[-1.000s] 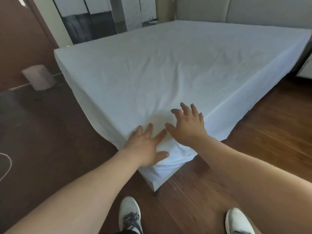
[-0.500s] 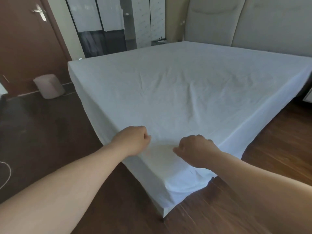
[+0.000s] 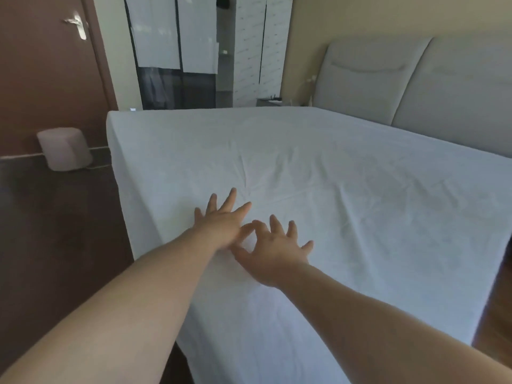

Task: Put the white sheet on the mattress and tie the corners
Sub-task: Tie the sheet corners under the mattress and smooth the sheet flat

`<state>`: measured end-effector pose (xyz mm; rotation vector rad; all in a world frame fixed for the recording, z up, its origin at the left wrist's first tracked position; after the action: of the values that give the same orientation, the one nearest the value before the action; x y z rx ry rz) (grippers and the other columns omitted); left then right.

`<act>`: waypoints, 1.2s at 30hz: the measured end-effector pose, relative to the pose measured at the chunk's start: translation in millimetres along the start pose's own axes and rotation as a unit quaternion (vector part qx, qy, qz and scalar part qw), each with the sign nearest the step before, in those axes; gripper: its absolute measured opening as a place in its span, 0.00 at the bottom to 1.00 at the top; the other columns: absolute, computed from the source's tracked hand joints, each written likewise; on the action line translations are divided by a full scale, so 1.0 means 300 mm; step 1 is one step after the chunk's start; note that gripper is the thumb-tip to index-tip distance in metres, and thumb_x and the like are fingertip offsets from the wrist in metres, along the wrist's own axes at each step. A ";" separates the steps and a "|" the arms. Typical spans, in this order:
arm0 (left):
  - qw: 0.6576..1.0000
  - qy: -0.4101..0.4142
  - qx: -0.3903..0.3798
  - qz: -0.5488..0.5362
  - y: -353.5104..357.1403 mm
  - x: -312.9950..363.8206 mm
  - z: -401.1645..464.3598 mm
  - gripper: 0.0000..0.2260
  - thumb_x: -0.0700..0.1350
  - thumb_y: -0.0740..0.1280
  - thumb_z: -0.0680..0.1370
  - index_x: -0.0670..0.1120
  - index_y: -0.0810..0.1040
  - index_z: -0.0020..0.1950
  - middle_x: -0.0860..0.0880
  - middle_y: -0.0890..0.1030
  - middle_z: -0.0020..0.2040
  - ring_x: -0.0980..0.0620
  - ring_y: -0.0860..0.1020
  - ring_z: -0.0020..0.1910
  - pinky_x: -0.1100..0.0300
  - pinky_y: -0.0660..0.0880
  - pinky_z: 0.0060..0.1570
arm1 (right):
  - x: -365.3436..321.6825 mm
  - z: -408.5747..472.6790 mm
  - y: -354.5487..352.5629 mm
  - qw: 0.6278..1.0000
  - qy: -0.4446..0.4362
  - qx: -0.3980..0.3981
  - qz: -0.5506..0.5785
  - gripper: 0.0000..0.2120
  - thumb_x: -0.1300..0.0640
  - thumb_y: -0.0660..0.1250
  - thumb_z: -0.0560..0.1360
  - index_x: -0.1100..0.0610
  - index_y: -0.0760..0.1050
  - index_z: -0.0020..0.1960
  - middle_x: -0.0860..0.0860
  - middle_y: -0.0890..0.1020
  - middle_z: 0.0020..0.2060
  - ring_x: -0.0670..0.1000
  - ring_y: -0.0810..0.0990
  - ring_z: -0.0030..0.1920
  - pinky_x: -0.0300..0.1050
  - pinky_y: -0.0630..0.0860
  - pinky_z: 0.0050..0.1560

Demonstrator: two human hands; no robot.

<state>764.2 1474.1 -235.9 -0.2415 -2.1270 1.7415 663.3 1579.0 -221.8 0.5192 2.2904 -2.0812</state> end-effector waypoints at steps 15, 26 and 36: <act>0.984 -0.118 0.099 0.085 -0.095 -0.313 -0.169 0.29 0.63 0.51 0.83 0.56 0.56 0.83 0.48 0.49 0.85 0.40 0.50 0.82 0.39 0.55 0.78 | -0.210 -0.228 0.086 0.991 -0.131 0.034 0.010 0.31 0.31 0.52 0.80 0.45 0.64 0.78 0.48 0.61 0.79 0.55 0.51 0.81 0.70 0.42 0.77; 0.979 -0.017 -0.099 0.180 -0.017 0.116 -0.450 0.22 0.53 0.59 0.80 0.50 0.71 0.73 0.45 0.64 0.80 0.40 0.66 0.75 0.38 0.65 0.73 | 0.097 -0.538 0.028 0.985 -0.107 -0.126 0.056 0.27 0.31 0.60 0.78 0.43 0.74 0.71 0.46 0.73 0.72 0.52 0.69 0.73 0.55 0.67 0.73; 0.963 0.097 -0.192 0.160 0.245 0.418 -0.943 0.32 0.67 0.54 0.82 0.62 0.48 0.84 0.47 0.50 0.85 0.39 0.55 0.82 0.44 0.55 0.79 | 0.469 -0.820 0.180 0.980 0.011 -0.187 -0.069 0.44 0.17 0.40 0.69 0.34 0.43 0.81 0.47 0.39 0.83 0.58 0.36 0.82 0.67 0.48 0.78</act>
<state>753.5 1792.0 -239.2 -0.8677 -2.3560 1.3674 596.8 1854.4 -275.8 0.3778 2.7074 -1.6297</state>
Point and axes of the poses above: each hand's wrist, its own z-axis towards the middle knuckle, its own y-axis out of the palm, x = y × z, the point moved 8 cm from there along z, towards the middle knuckle
